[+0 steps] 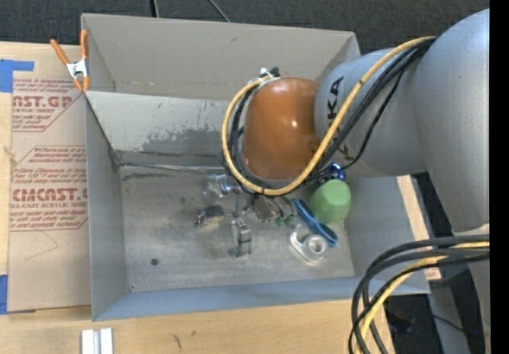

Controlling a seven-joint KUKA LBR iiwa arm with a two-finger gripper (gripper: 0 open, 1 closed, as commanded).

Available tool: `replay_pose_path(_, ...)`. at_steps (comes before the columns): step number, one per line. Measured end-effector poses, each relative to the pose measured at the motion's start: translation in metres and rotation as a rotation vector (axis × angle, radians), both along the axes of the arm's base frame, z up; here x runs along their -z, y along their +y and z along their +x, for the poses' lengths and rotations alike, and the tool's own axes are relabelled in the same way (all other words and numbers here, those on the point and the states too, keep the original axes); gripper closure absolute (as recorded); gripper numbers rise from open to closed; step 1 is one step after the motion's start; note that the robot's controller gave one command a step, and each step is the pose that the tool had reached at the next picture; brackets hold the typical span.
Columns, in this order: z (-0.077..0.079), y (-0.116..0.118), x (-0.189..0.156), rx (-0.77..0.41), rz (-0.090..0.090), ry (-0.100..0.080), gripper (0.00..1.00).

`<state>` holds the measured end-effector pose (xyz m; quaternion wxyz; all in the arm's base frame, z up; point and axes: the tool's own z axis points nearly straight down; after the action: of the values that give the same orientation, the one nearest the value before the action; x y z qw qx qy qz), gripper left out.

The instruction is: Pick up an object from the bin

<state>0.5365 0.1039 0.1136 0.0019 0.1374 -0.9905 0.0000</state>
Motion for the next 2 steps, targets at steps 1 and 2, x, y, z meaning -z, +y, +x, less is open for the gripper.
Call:
replay_pose_path(1,0.0284,0.0121,0.0458,-0.067,0.002,-0.004,0.0)
replay_pose_path(2,0.0288,0.0123,0.0433,-0.066,0.003,-0.005,1.0)
